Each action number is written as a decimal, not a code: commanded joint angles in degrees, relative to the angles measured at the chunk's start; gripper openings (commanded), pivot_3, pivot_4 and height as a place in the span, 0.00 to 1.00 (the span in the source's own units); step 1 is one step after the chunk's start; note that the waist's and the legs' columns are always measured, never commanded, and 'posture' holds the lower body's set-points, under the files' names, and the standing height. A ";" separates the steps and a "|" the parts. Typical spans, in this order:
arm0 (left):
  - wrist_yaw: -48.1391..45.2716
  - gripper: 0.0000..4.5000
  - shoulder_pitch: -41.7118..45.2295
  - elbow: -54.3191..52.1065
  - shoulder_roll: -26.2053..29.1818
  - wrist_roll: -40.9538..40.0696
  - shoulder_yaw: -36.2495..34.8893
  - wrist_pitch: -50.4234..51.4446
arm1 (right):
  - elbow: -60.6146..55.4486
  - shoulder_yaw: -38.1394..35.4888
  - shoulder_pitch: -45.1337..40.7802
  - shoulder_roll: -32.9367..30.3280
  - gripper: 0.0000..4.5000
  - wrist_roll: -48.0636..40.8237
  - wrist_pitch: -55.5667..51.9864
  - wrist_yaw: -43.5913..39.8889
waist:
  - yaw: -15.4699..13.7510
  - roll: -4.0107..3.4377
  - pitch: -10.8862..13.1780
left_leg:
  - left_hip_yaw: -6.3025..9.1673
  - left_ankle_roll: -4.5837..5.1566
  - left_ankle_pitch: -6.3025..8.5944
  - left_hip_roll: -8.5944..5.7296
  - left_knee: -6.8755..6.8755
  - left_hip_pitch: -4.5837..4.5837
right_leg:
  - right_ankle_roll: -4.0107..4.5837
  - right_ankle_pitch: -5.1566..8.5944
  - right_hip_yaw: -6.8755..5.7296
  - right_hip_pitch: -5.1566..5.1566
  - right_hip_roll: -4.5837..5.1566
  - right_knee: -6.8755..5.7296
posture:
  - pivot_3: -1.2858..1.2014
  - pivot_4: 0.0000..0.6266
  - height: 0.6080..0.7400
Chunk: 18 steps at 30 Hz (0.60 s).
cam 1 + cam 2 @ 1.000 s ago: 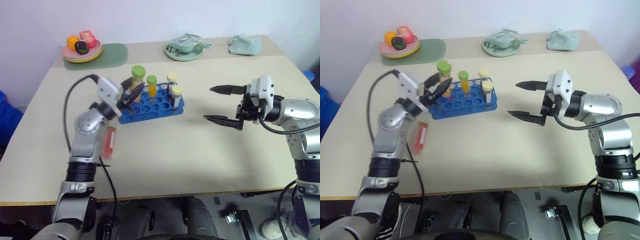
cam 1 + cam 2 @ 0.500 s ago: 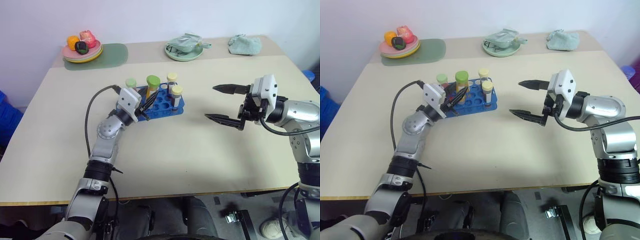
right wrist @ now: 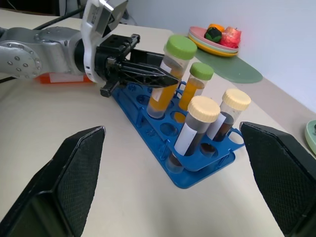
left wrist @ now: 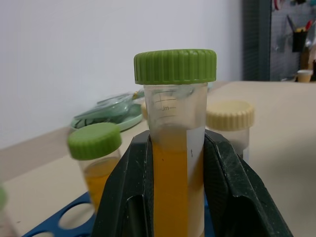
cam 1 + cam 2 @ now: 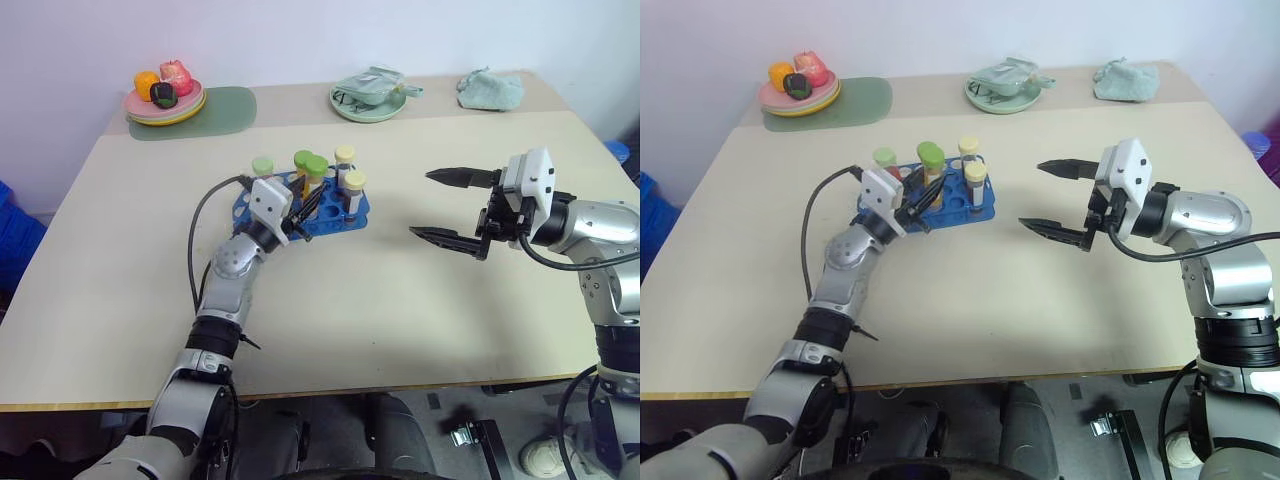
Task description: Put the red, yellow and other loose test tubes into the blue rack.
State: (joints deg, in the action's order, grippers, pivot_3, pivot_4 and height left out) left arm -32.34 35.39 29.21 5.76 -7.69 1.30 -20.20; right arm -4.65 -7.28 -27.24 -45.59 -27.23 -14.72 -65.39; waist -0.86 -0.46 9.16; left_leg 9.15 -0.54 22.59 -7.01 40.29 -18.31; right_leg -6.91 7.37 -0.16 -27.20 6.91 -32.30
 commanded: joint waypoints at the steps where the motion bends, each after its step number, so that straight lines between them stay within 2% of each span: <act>1: -0.38 0.17 1.58 1.19 -0.39 -0.58 -0.23 -2.05 | -1.75 -1.67 -0.76 -0.94 1.00 -0.10 0.63 0.71 | -0.05 0.00 0.00 | 0.00 0.00 0.00 0.00 0.00 0.00 | 0.00 -0.01 0.00 0.00 0.00 0.00 | 0.52 0.24 1.00; 18: -1.99 0.17 -3.00 -1.41 -0.79 -4.07 -0.88 1.86 | -0.26 -1.41 -1.30 -1.09 1.00 0.57 2.45 1.31 | 0.07 0.00 -0.01 | 0.00 0.01 0.00 0.01 -0.01 0.00 | -0.02 -0.05 0.00 0.03 -0.02 0.07 | 0.52 0.24 1.00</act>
State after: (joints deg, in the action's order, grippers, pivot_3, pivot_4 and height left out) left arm -33.14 32.83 30.47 5.07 -10.23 0.80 -18.86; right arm -4.29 -7.32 -27.26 -46.03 -26.56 -13.30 -64.37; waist -0.78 -0.46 9.15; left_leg 9.15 -0.53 22.59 -7.00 40.27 -18.31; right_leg -6.92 7.32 -0.16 -27.17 6.89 -32.23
